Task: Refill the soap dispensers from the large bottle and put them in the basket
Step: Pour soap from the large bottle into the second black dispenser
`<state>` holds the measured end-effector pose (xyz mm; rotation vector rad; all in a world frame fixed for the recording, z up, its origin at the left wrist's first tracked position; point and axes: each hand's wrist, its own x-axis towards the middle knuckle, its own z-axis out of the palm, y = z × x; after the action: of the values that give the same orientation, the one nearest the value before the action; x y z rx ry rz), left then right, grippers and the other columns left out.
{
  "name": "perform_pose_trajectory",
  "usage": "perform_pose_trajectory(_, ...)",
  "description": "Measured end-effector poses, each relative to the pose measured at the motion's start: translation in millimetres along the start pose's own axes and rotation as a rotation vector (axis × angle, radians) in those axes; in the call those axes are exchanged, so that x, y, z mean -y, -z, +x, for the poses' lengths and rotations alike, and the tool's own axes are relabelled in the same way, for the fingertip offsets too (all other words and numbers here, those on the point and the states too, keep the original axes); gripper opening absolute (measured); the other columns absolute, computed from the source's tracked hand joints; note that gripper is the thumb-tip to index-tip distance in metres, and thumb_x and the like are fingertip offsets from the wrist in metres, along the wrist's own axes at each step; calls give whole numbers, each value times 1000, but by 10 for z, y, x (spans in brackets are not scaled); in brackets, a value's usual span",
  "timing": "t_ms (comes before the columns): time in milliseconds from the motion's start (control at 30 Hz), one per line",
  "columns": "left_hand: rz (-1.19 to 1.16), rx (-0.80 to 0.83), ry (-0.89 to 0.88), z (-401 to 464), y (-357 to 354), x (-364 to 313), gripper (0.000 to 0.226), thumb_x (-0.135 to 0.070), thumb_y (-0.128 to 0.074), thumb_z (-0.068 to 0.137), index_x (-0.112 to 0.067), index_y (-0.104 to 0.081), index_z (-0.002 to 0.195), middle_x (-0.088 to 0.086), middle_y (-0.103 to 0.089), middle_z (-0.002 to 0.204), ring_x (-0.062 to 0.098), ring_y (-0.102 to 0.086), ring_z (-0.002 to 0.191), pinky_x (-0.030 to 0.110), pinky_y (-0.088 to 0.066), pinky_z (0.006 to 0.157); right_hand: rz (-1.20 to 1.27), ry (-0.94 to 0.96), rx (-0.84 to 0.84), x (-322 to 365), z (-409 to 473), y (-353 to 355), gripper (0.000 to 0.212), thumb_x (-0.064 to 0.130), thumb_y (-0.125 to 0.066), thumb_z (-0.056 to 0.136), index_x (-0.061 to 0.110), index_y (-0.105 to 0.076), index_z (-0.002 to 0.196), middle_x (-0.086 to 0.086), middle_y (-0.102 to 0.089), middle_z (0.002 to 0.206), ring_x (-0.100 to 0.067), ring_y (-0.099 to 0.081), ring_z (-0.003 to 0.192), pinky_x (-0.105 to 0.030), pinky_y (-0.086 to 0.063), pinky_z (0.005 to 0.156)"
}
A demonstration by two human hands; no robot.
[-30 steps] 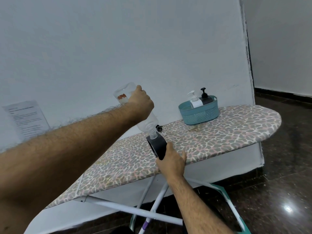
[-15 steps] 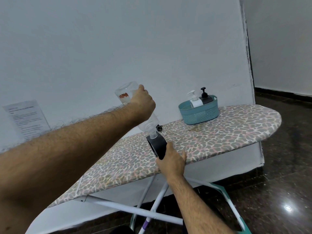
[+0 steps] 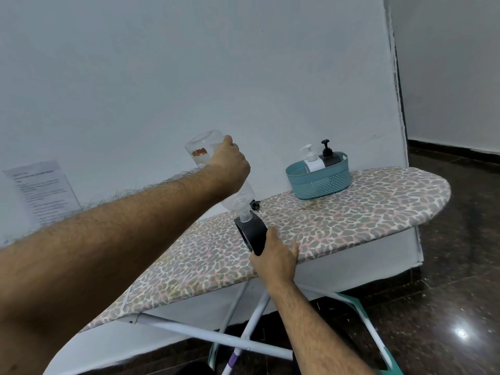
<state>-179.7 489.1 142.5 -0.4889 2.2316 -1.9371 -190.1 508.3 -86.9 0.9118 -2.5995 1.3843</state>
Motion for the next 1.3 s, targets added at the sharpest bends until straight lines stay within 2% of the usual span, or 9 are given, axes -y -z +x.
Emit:
perform_pose_trajectory(567, -5, 1, 4, 22, -28, 1, 24, -29, -60, 94, -20, -62, 116, 7, -67, 119, 24, -57, 110, 39, -35, 100, -10, 5, 1, -3, 5, -1, 64, 36, -63, 87, 19, -32, 140, 8, -68, 99, -15, -67, 96, -48, -12, 122)
perform_pose_trajectory(700, -47, -3, 5, -9, -59, 25, 19, -24, -54, 96, -20, -62, 112, 3, -67, 114, 23, -56, 106, 39, -34, 100, -9, -1, 0, -11, 15, -27, 62, 35, -62, 86, 19, -32, 138, 9, -67, 94, -15, -67, 92, -48, -12, 121)
perform_pose_trajectory(833, -184, 4, 24, -67, -159, 104, 18, -16, -50, 96, -20, -62, 110, 1, -67, 108, 22, -55, 102, 39, -34, 100, 15, -4, -4, -21, 20, -29, 62, 33, -64, 85, 20, -33, 137, 10, -65, 90, -14, -66, 89, -47, -11, 121)
perform_pose_trajectory(1033, -438, 50, 118, -177, -570, 145, 38, -7, -49, 92, -26, -59, 124, -1, -67, 114, 23, -57, 106, 38, -35, 97, 24, -1, -15, -30, 19, -28, 65, 37, -67, 84, 19, -34, 137, 10, -65, 89, -13, -67, 89, -47, -10, 122)
perform_pose_trajectory(1167, -665, 145, 186, -307, -902, 77, 60, -8, -68, 85, -30, -49, 138, -3, -65, 124, 21, -58, 113, 37, -37, 93, 39, -1, -25, -36, 18, -49, 67, 40, -69, 83, 19, -35, 136, 10, -67, 89, -13, -67, 90, -45, -10, 122)
perform_pose_trajectory(1233, -766, 160, 206, -374, -1058, -2, 66, -14, -75, 81, -31, -47, 139, -6, -64, 127, 19, -58, 115, 35, -38, 86, 31, 1, -36, -49, 15, -55, 68, 42, -70, 83, 18, -35, 136, 10, -67, 88, -13, -67, 89, -45, -11, 122)
perform_pose_trajectory(1300, -859, 171, 230, -422, -1193, -81, 69, -19, -78, 79, -31, -46, 139, -7, -63, 128, 18, -57, 116, 35, -40, 87, 27, 5, -51, -58, 24, -77, 67, 41, -70, 82, 18, -37, 136, 9, -67, 86, -14, -67, 88, -45, -13, 122)
